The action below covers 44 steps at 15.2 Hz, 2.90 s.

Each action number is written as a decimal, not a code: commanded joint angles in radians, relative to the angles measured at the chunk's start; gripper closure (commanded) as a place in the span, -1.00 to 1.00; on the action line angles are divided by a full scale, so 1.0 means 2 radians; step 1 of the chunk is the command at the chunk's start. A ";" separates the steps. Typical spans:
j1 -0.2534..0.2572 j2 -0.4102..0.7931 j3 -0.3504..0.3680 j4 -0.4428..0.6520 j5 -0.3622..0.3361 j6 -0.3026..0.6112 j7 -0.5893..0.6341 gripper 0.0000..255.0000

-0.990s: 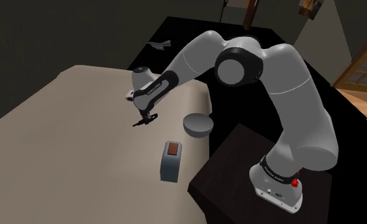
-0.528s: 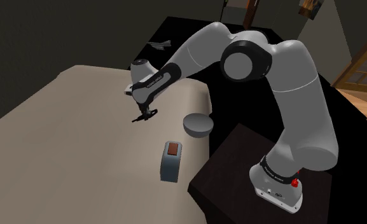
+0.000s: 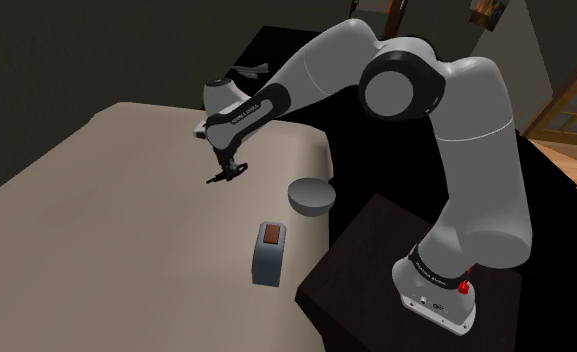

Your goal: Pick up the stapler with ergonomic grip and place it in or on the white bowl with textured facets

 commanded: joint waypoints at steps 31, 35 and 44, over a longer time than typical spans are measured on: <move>-0.106 -0.334 -0.063 -0.487 -0.001 0.152 -0.168 1.00; -0.105 -0.304 -0.062 -0.488 0.008 0.184 -0.175 1.00; -0.108 -0.243 -0.055 -0.485 0.030 0.241 -0.191 1.00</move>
